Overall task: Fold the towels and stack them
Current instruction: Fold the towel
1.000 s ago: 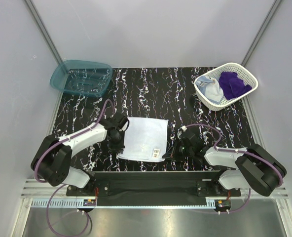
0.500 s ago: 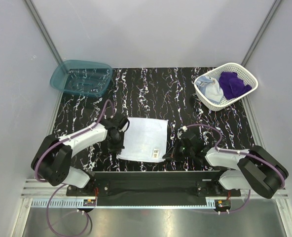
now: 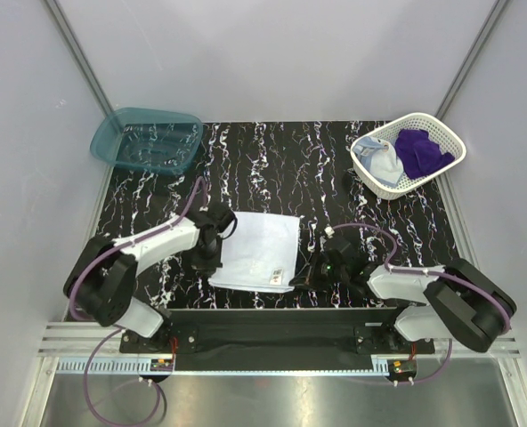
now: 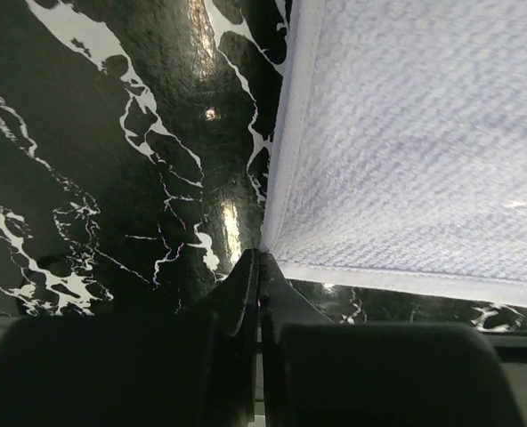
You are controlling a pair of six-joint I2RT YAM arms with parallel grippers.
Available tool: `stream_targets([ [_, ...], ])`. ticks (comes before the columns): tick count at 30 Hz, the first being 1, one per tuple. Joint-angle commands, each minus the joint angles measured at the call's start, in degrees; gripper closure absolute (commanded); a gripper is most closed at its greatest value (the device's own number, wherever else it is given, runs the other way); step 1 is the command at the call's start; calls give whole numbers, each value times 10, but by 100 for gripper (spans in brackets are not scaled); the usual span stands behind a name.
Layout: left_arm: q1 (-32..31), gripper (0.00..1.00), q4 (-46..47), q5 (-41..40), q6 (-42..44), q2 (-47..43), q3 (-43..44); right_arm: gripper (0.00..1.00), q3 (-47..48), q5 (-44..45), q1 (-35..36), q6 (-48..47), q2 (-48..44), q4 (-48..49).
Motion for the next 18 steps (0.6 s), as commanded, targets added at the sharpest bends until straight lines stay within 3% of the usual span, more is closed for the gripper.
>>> stream_targets([
  [1, -3, 100, 5, -14, 10, 36, -16, 97, -21, -7, 10, 14, 36, 63],
  [6, -8, 95, 5, -5, 19, 65, -9, 85, -28, 0, 23, 22, 36, 68],
  [7, -8, 85, 3, -9, 18, 62, -6, 77, -29, 4, 23, 22, 17, 55],
  [10, -8, 63, -27, -32, 25, 54, 32, 66, -12, 24, 26, 8, -46, -25],
  [11, -7, 61, -36, -42, 27, 52, 48, 64, -4, 33, 25, -1, -64, -53],
  [15, -5, 53, -61, -91, 46, 70, 141, 58, 53, 107, 26, -39, -134, -213],
  [18, 12, 51, -10, -61, 80, 105, 196, 63, 103, 142, 24, -81, -121, -221],
])
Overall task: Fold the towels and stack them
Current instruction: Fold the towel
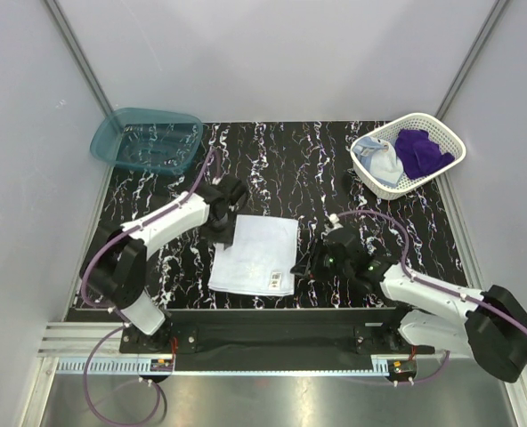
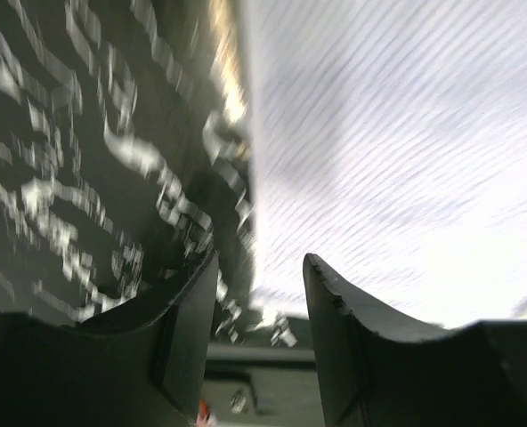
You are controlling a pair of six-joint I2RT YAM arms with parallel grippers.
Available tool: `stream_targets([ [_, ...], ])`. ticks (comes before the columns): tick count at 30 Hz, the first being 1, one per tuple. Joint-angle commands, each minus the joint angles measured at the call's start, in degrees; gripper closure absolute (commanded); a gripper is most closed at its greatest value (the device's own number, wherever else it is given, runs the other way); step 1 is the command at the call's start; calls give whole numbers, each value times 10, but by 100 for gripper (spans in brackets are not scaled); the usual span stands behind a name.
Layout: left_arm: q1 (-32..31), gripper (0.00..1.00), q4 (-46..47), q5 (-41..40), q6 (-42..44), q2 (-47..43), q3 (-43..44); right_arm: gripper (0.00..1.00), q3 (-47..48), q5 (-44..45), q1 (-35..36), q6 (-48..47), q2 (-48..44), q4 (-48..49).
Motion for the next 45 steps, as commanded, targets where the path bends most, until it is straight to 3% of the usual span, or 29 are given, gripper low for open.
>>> stream_targets([
  [1, 23, 51, 59, 28, 54, 37, 65, 65, 78, 72, 3, -70, 34, -41],
  [7, 110, 54, 128, 134, 92, 149, 131, 74, 253, 53, -42, -219, 252, -50],
  [13, 131, 54, 131, 144, 81, 223, 191, 76, 361, 18, -116, -275, 403, -63],
  [22, 132, 51, 92, 110, 70, 266, 252, 71, 418, -36, -188, -363, 443, -102],
  [29, 144, 41, 94, 92, 191, 248, 339, 65, 503, -90, -226, -435, 454, -198],
  [33, 162, 40, 102, 156, 267, 277, 364, 58, 519, -143, -241, -470, 466, -220],
  [37, 187, 39, 106, 222, 266, 312, 370, 49, 544, -201, -256, -521, 499, -239],
  [42, 191, 38, 137, 305, 310, 319, 353, 48, 573, -231, -275, -559, 524, -264],
  [45, 191, 39, 131, 308, 326, 338, 367, 49, 584, -237, -278, -568, 538, -268],
])
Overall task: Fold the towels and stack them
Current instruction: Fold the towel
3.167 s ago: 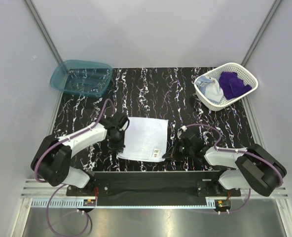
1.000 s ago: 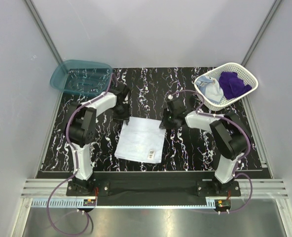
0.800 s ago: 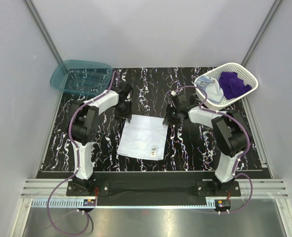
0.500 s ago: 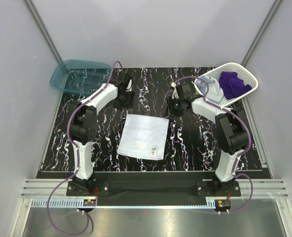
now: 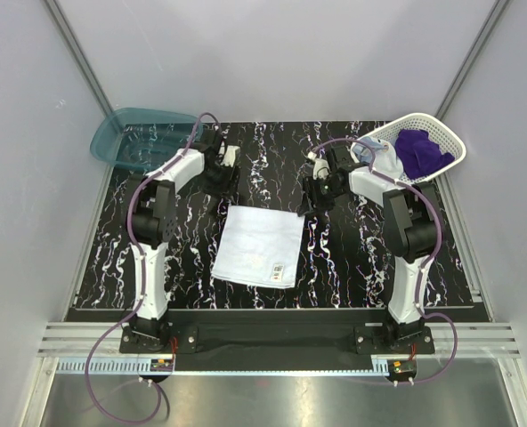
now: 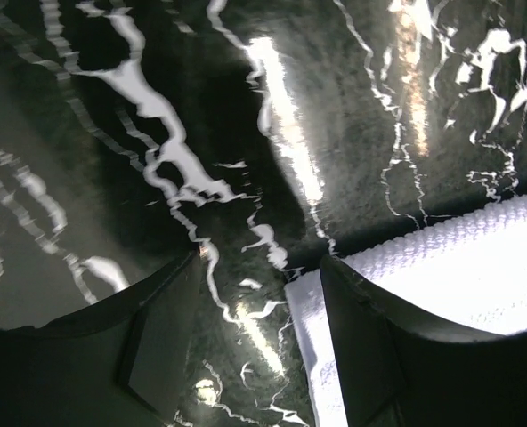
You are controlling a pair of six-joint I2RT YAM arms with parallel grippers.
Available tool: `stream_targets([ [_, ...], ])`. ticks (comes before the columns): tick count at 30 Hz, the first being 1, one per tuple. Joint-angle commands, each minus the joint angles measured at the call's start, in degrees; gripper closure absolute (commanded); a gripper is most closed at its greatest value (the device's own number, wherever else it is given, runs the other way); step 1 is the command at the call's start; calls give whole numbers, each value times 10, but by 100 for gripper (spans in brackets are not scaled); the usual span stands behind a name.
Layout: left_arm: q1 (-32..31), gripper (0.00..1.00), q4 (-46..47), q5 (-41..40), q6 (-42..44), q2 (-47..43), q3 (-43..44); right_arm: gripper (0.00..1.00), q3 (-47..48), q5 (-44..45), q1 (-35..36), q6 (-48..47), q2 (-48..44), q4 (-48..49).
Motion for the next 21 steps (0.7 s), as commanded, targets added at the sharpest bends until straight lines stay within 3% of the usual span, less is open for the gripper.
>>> stream_targets([
  [1, -5, 39, 11, 52, 45, 14, 23, 50, 35, -35, -9, -35, 15, -16],
  [12, -4, 58, -26, 71, 90, 35, 42, 58, 47, -31, -8, -76, 50, -29],
  [18, -5, 87, -27, 95, 94, 45, 47, 73, 53, -30, -9, -86, 53, -27],
  [20, -5, 99, -27, 95, 94, 46, 49, 83, 54, -31, -9, -91, 55, -24],
  [21, -5, 100, -27, 90, 92, 46, 50, 87, 58, -33, -9, -94, 55, -29],
])
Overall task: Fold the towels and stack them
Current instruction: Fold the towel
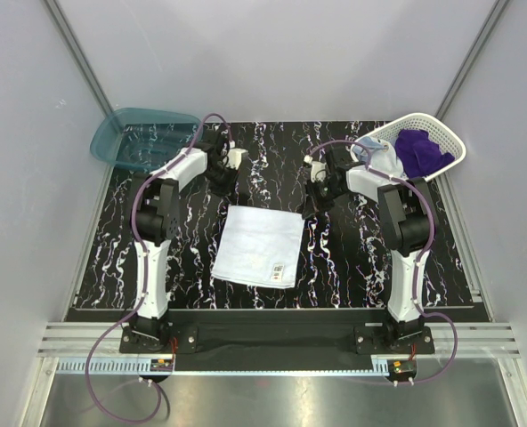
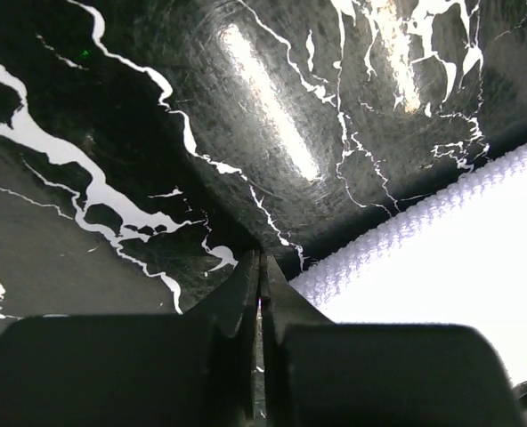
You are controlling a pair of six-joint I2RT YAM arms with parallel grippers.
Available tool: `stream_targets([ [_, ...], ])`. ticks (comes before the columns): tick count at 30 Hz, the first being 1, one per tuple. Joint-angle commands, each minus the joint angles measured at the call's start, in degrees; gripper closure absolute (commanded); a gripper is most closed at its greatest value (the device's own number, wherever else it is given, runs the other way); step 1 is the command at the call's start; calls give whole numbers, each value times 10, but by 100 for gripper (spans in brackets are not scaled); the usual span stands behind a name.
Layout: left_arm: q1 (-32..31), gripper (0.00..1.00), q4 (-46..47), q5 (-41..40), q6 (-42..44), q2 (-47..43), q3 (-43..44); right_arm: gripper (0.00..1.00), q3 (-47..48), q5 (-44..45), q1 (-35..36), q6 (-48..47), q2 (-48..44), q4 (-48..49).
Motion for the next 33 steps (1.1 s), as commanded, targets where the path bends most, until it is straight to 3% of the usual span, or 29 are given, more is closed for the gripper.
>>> stream_targets([
  [1, 1, 100, -1, 12, 6, 10, 22, 90, 27, -4, -2, -22, 6, -4],
  [6, 9, 97, -3, -26, -29, 2, 49, 100, 36, 9, -7, -29, 9, -12],
  [8, 16, 71, -2, -6, -25, -10, 51, 100, 42, 10, -9, -30, 12, -21],
  [12, 20, 59, 10, 29, 12, -53, 27, 100, 45, 15, -10, -32, 16, -23],
  [17, 16, 59, -11, 94, 70, -65, 0, 100, 48, 15, -11, -30, 17, -22],
  [21, 3, 61, -13, 71, 81, -65, -29, 100, 49, 9, -10, -29, 19, -23],
  [26, 0, 54, -10, 46, 84, -52, -48, 100, 43, 3, -10, -28, 16, -20],
  [33, 1, 53, -8, -5, 71, -23, -22, 100, 43, 4, -10, -37, 12, -22],
])
